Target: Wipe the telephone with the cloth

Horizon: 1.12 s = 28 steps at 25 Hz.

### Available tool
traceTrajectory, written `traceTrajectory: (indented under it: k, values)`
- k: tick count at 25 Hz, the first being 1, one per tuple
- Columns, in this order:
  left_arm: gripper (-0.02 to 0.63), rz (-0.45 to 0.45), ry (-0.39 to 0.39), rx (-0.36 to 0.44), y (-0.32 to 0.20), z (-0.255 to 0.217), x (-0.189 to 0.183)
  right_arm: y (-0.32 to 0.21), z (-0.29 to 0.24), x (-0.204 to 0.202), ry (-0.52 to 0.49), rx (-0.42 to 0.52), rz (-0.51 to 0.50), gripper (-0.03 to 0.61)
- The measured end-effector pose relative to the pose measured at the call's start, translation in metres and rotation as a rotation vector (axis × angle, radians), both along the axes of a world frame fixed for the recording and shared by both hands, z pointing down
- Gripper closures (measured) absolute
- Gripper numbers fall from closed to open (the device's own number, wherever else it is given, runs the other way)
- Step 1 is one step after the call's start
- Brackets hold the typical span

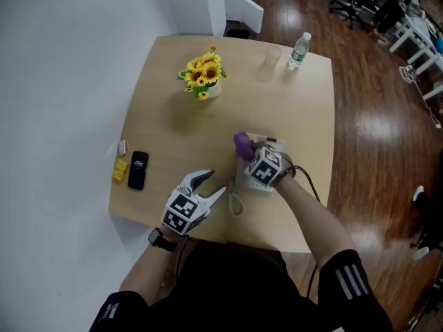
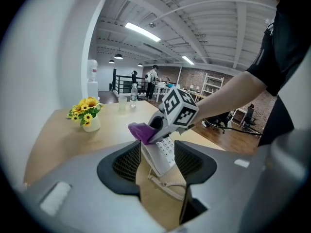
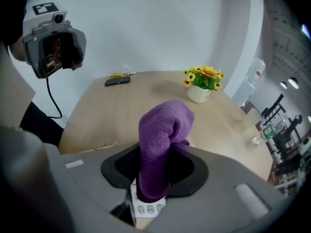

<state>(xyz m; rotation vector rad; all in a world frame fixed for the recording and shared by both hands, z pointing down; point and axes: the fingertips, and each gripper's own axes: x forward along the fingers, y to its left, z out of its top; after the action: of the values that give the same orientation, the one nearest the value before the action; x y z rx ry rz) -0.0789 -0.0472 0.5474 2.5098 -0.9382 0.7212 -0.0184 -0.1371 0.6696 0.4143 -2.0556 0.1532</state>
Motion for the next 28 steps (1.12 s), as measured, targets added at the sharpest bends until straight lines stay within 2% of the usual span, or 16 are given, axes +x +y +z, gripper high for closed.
traceTrajectory:
  k: [5, 10, 17, 20, 24, 28]
  values:
    - [0.402, 0.014, -0.014, 0.0, -0.001, 0.0, 0.004, 0.044, 0.01, -0.004, -0.012, -0.009, -0.006, 0.44]
    - [0.403, 0.029, -0.025, -0.001, 0.001, 0.003, 0.009, 0.094, 0.03, -0.01, 0.031, -0.026, -0.097, 0.44]
    - [0.402, -0.017, -0.095, -0.055, -0.002, 0.016, 0.005, 0.155, 0.072, -0.005, 0.114, -0.137, -0.169, 0.442]
    - [0.4, -0.047, -0.107, -0.11, -0.01, 0.025, 0.011, 0.16, 0.069, 0.001, 0.058, -0.152, -0.102, 0.442]
    - [0.397, -0.063, -0.121, -0.149, -0.029, 0.038, 0.034, 0.157, 0.04, 0.02, -0.1, -0.157, 0.079, 0.44]
    - [0.388, -0.076, -0.188, -0.193, -0.048, 0.065, 0.058, 0.155, 0.021, 0.056, -0.184, -0.136, 0.218, 0.44]
